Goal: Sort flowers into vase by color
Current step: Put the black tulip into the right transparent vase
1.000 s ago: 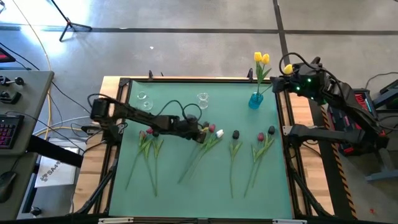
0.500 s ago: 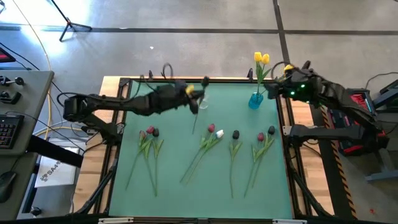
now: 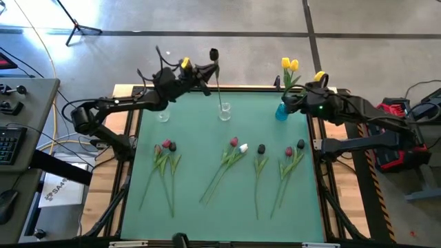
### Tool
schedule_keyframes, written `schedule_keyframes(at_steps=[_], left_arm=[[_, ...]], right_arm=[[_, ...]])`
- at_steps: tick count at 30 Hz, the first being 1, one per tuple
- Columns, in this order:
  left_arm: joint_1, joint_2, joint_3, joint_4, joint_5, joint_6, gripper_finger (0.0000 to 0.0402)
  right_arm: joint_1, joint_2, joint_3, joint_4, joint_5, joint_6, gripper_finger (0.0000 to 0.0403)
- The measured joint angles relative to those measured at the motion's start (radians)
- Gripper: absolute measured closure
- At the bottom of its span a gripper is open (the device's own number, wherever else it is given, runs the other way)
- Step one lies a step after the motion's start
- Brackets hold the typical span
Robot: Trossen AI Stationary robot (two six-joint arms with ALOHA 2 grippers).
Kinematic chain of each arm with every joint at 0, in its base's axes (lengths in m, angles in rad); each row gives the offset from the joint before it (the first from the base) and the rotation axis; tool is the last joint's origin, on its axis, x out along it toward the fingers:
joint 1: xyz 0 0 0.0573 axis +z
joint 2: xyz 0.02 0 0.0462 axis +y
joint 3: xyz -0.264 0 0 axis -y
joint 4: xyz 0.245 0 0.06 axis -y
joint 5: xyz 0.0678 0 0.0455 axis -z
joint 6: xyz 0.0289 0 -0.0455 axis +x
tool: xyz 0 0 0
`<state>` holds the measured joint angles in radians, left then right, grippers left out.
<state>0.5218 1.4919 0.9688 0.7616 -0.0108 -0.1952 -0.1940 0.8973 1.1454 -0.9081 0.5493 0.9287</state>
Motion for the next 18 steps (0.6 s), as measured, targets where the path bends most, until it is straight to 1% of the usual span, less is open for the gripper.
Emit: schedule_keyframes(at_steps=[4,15,18], left_arm=[[0.018,0.001,0.0,-0.007,0.027,0.03,0.0401],[0.022,0.001,0.0,0.005,0.03,0.062,0.0401],[0.022,0.022,0.0,0.05,0.033,0.066,0.0401]], right_arm=[[0.0,0.005,0.0,0.0,0.007,0.025,0.0167],[0.0,0.021,0.0,0.001,0.023,0.051,0.0167],[0.0,0.026,0.0,0.004,0.023,0.051,0.0167]])
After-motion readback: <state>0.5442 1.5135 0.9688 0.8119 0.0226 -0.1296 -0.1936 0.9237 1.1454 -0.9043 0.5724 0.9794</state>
